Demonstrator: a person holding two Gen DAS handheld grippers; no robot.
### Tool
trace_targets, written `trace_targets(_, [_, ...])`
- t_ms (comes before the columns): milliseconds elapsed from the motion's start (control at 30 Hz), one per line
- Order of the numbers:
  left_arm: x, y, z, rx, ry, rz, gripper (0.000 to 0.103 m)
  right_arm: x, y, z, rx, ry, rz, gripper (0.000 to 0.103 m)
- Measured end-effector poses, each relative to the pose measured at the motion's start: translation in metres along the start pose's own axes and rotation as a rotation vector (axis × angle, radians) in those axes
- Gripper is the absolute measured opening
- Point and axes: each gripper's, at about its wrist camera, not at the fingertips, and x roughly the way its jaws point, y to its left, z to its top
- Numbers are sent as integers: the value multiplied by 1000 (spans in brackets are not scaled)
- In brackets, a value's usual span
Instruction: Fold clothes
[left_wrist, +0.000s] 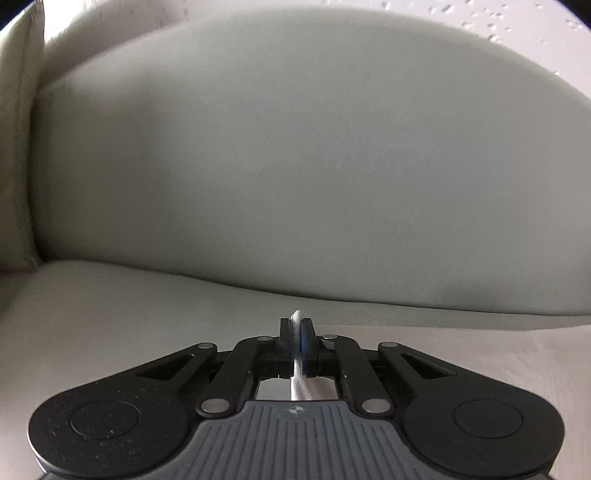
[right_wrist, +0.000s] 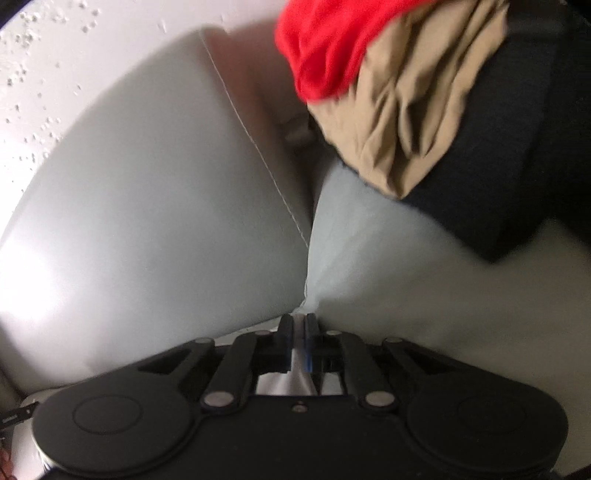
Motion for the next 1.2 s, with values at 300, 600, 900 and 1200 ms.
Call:
trace_targets(300, [-111, 26, -19, -42, -36, -40, 4, -128, 2, -25, 78, -31, 62, 6])
trace_targets(600, [-209, 36, -106, -72, 43, -63, 4, -255, -20, -39, 126, 91, 55, 6])
trace_targets(900, [-254, 23, -193, -27, 127, 26, 4, -294, -63, -130, 143, 96, -58, 0])
trace_targets(1200, [-263, 26, -200, -43, 124, 33, 15, -300, -85, -146, 338, 138, 10, 25])
